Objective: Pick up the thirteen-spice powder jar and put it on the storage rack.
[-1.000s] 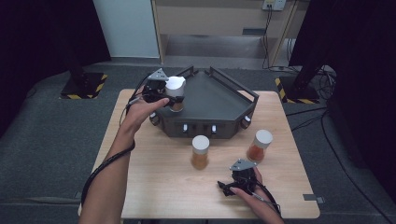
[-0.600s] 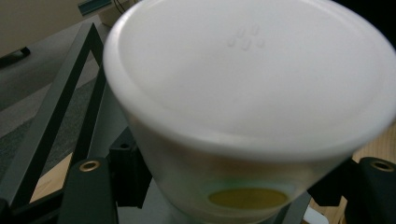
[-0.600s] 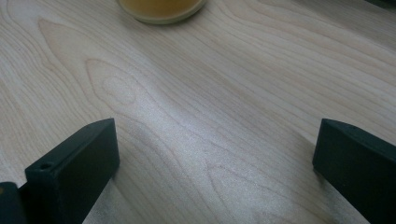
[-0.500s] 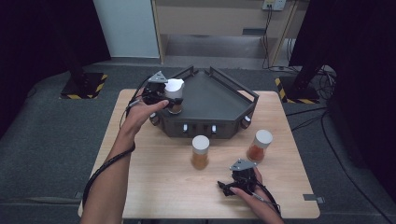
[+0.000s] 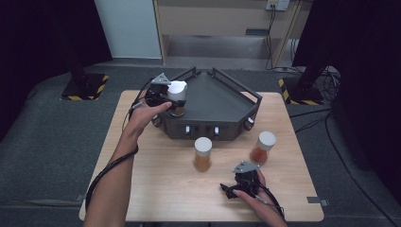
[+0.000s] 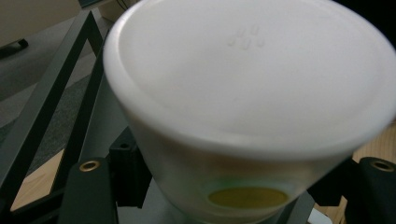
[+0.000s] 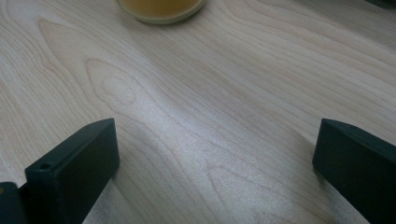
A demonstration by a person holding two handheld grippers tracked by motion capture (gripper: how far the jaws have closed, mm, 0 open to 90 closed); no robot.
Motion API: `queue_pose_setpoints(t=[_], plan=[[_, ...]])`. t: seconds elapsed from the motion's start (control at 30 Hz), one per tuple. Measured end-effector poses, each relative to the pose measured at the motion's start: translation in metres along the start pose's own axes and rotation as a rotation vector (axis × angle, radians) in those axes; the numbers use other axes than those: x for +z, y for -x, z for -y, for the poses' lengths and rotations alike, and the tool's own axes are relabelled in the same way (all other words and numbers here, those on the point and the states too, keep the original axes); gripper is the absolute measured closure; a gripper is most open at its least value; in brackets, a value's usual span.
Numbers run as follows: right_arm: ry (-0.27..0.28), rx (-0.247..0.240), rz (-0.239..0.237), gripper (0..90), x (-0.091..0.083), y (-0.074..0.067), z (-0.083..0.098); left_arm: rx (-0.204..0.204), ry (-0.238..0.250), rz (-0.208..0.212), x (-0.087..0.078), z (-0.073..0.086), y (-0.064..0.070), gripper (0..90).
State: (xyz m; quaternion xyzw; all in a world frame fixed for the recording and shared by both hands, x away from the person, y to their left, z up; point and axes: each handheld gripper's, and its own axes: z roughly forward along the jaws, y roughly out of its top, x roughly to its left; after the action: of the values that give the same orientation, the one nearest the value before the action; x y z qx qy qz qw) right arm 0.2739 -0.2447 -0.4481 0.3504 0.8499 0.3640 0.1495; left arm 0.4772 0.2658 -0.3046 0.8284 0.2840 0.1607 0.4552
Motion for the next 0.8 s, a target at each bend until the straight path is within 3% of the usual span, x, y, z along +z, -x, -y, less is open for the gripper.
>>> queue_pose_setpoints(t=[0.5, 0.67, 0.8], plan=[[0.0, 0.0, 0.0, 0.5, 0.0, 0.0, 0.0, 0.004, -0.027, -0.016, 0.001, -0.006, 0.004, 28.4], [0.0, 0.0, 0.0, 0.5, 0.0, 0.0, 0.0, 0.011, -0.03, -0.02, 0.0, -0.007, 0.006, 24.9], [0.0, 0.0, 0.0, 0.5, 0.0, 0.0, 0.0, 0.016, -0.044, -0.041, -0.001, -0.01, 0.01, 16.5]])
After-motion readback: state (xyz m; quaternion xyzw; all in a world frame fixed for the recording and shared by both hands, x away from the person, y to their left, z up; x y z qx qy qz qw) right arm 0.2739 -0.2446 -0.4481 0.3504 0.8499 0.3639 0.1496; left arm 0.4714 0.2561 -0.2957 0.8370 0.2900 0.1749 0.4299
